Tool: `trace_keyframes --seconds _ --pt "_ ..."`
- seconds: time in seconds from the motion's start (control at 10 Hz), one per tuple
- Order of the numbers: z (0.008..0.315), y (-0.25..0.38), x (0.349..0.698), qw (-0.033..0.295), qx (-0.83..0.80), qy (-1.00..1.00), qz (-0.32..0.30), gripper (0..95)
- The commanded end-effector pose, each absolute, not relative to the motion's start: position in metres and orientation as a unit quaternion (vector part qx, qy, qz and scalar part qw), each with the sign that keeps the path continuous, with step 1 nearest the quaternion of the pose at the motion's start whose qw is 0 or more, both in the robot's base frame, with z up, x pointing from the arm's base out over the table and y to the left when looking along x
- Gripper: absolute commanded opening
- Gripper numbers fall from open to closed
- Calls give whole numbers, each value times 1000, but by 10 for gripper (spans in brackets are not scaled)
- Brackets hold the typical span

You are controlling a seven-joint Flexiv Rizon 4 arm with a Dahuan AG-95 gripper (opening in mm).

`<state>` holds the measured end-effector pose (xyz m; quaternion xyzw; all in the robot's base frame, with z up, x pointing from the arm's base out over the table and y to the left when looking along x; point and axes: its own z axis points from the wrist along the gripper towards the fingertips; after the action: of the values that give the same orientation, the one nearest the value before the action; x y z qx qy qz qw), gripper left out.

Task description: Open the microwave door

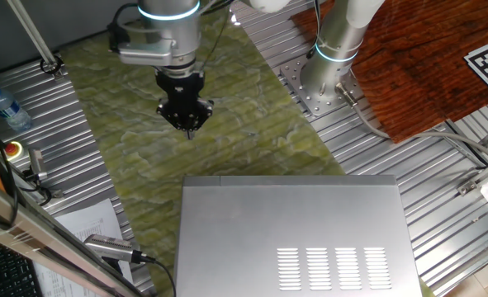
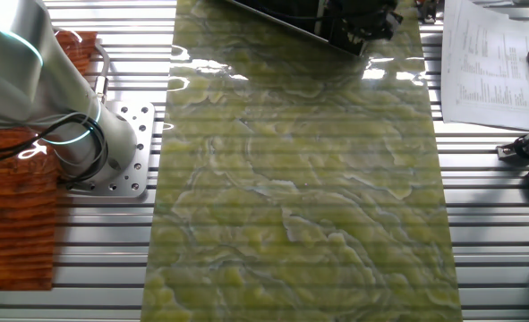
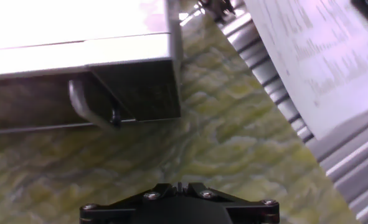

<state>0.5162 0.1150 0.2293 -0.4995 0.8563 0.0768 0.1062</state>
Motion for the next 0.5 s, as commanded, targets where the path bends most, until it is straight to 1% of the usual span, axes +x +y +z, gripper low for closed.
trace_keyframes --seconds 0.1,0.3,0.5 --pt "230 116 516 128 -547 822 91 0" --pt "230 116 516 129 -549 820 96 0" --pt "230 116 516 140 -553 815 103 0"
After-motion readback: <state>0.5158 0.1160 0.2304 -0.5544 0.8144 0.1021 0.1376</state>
